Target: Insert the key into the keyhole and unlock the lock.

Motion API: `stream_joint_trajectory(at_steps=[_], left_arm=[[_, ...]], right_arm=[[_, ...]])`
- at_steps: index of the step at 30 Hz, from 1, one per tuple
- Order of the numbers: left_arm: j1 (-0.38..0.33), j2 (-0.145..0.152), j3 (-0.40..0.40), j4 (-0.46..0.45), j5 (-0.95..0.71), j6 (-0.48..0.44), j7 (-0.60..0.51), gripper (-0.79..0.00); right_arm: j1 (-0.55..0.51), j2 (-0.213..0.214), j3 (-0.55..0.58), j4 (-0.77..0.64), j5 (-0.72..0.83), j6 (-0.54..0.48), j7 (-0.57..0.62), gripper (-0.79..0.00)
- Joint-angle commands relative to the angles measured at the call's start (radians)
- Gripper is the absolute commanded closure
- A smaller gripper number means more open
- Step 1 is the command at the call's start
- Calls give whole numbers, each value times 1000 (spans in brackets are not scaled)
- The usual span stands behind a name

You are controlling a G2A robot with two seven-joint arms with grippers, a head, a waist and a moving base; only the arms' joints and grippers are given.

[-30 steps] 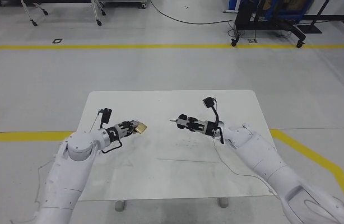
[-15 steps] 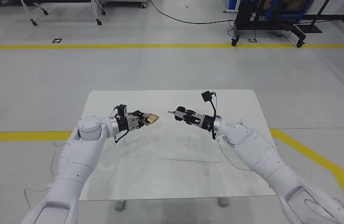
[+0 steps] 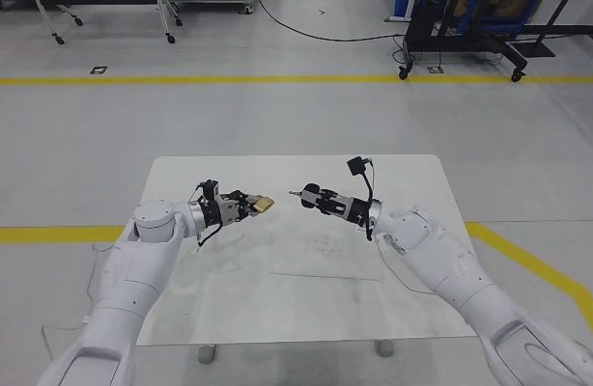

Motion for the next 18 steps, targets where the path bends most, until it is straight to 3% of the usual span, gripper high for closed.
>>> stream_joint_trajectory(at_steps=[1,10,18], left_arm=[[5,0,-1,2,-4,13,24,0],[-9,-2,-31,52,-187,77,-110,0],[-3,-31,5,57,-288,-51,-52,0]], right_arm=[[0,0,0,0,0,0,0,0],[0,3,25,-96,-210,128,-55,0],[-29,7,69,-135,-229,115,-93,0]])
